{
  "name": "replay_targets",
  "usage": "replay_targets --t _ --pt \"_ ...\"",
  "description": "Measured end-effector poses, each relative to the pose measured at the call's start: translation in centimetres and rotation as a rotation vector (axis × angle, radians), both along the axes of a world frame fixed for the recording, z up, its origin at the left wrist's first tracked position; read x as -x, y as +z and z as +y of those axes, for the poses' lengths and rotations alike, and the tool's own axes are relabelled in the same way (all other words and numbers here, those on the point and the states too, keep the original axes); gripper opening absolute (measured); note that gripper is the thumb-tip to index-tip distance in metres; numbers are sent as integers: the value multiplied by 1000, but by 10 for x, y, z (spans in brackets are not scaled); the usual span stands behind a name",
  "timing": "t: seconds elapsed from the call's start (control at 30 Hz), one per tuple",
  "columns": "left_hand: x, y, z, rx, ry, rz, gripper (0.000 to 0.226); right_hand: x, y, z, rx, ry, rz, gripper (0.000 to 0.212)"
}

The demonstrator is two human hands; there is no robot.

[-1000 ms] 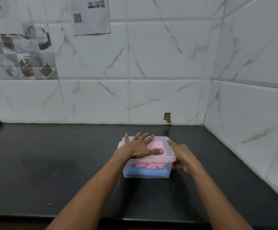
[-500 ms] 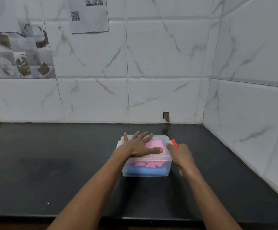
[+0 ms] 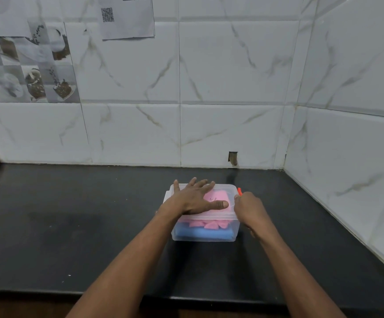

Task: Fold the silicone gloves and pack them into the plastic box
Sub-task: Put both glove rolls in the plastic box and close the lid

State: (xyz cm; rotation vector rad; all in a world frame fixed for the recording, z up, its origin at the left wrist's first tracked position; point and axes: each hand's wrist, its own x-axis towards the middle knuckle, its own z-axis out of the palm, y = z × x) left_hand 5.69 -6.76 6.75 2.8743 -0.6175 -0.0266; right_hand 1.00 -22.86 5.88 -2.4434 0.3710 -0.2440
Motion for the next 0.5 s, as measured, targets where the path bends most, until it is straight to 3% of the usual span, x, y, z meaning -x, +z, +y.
replay_targets --t 0.07,0.13,0.2,0.33,0.4,0.5 --pt "7 3 5 153 146 -237 80 -2 -1 -4 22 59 6 42" --pt "13 3 18 391 435 -465 52 -6 0 -7 70 193 -8 64" --pt "21 -3 39 596 644 -285 39 -8 5 -8 252 299 30 70" --pt "39 -20 66 1238 688 451 43 -12 6 -7 390 352 74 66" --pt "41 -27 69 1445 695 540 37 -10 6 -7 334 364 66 67" --pt "37 -30 59 1602 730 403 26 -6 5 -8 176 311 2 75"
